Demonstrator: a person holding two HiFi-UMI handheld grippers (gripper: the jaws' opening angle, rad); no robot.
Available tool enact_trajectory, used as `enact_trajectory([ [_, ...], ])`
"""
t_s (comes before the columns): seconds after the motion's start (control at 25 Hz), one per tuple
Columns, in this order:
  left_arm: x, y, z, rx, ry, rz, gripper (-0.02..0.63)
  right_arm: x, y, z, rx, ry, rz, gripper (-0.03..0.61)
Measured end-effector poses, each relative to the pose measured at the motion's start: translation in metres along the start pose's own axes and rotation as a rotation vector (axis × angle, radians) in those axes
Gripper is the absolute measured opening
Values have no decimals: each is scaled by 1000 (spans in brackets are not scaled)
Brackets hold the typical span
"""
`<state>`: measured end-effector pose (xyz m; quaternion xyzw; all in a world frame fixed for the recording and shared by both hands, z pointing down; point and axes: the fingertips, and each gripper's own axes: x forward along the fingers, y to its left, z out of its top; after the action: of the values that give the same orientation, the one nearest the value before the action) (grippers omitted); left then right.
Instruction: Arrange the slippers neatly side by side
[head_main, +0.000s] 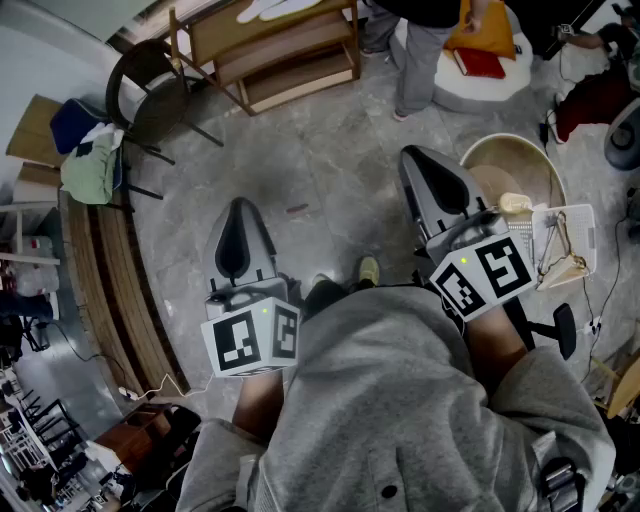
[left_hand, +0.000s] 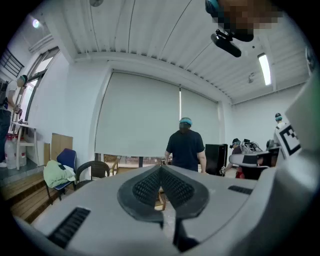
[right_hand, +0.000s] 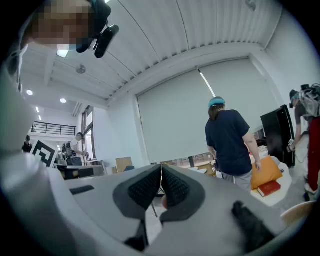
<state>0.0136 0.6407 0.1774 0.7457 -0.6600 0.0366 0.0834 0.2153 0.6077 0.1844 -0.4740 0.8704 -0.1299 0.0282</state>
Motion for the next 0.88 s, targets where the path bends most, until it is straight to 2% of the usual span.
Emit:
enact_trajectory([
  [0.56, -12, -2, 7, 18, -8, 5, 14, -1, 2, -6, 52, 1, 42, 25],
  [0.88, -14, 5, 3, 10, -6, -3, 14, 5, 21, -11, 24, 8, 88, 25],
])
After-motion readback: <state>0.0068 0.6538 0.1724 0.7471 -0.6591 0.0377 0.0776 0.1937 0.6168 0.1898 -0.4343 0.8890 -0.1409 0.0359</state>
